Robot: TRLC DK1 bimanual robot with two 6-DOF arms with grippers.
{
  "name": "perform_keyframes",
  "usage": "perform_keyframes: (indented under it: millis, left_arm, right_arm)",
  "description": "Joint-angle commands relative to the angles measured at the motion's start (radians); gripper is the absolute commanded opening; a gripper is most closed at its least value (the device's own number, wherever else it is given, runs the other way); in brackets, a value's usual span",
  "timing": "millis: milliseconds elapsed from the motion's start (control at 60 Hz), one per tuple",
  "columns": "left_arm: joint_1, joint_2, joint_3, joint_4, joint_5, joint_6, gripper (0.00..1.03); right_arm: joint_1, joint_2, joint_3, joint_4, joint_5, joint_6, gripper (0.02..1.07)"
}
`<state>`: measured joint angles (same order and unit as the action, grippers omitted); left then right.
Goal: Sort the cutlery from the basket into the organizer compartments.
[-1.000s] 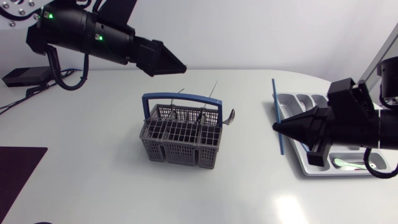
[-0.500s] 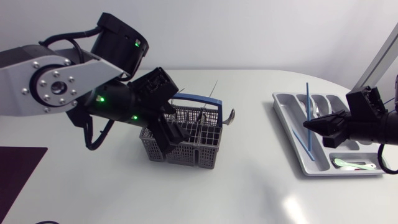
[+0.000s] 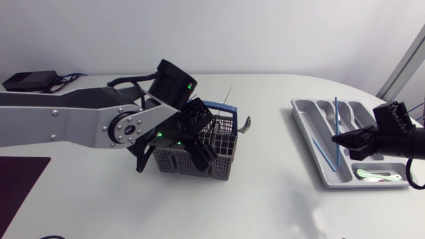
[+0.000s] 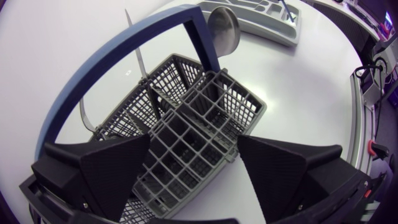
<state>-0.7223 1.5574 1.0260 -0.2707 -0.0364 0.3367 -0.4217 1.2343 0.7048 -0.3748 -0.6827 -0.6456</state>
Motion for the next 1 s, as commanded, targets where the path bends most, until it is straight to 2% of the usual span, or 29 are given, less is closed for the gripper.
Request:
perform_keyframes:
  millis: [0, 233, 533, 733, 983]
  left_arm:
    - [-0.002, 0.038, 0.0, -0.013, -0.007, -0.021, 0.97]
    - [0.032, -0.007, 0.014, -0.036, -0.008, -0.031, 0.98]
    - [0.046, -0.023, 0.014, 0.071, -0.007, -0.064, 0.98]
    - [0.05, 0.075, 0.043, 0.064, -0.01, -0.077, 0.98]
    - [0.061, 0.012, 0.048, 0.028, -0.01, -0.079, 0.98]
  right_arm:
    - [-0.015, 0.028, -0.005, 0.013, -0.006, -0.019, 0.08]
    - [-0.023, 0.125, 0.032, 0.033, 0.031, -0.008, 0.08]
    - [-0.029, 0.125, 0.021, 0.033, 0.034, -0.017, 0.08]
    - [-0.031, 0.128, 0.022, 0.033, 0.035, -0.015, 0.08]
    - [-0.023, 0.166, 0.036, 0.057, 0.061, 0.004, 0.08]
